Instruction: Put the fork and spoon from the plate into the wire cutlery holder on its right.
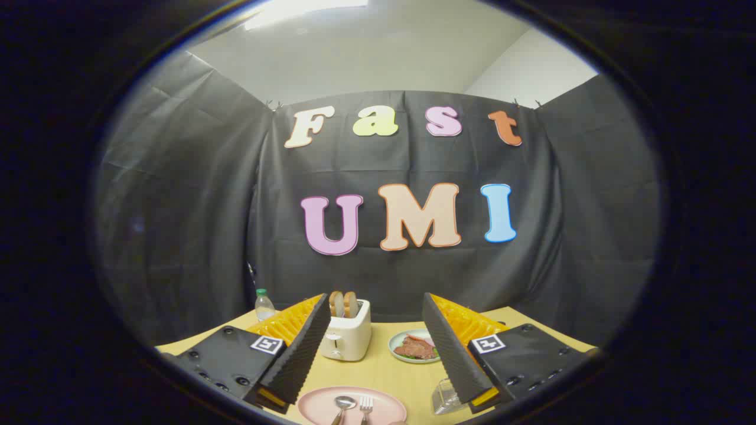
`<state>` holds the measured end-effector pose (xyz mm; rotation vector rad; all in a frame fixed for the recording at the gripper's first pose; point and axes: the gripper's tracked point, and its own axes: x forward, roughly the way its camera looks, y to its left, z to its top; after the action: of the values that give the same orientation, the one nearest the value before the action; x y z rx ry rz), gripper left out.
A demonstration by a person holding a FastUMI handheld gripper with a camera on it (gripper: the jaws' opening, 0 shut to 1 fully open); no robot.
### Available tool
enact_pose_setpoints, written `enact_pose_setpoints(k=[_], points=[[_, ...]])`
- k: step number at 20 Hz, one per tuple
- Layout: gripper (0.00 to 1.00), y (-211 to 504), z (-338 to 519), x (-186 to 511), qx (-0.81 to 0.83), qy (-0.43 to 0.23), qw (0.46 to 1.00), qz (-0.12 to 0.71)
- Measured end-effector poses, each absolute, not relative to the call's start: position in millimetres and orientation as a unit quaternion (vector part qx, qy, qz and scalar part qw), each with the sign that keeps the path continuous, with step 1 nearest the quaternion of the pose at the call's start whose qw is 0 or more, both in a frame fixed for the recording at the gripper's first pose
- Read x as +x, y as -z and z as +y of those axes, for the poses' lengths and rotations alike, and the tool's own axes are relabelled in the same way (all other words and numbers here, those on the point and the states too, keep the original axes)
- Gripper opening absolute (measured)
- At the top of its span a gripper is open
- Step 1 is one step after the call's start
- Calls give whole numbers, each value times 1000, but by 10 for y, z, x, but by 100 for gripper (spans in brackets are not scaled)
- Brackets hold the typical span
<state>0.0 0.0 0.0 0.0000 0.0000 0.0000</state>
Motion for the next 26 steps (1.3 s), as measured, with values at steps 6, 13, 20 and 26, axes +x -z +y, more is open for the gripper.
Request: enact_pose_setpoints(k=[6, 13, 20, 26], points=[[99, 65, 87, 3, -5, -15, 1000, 12], [99, 197, 68, 11, -2, -19, 999, 29], [99, 259, 43, 16, -1, -21, 999, 36], [99, 562, 84, 18, 0, -33, 996, 82]])
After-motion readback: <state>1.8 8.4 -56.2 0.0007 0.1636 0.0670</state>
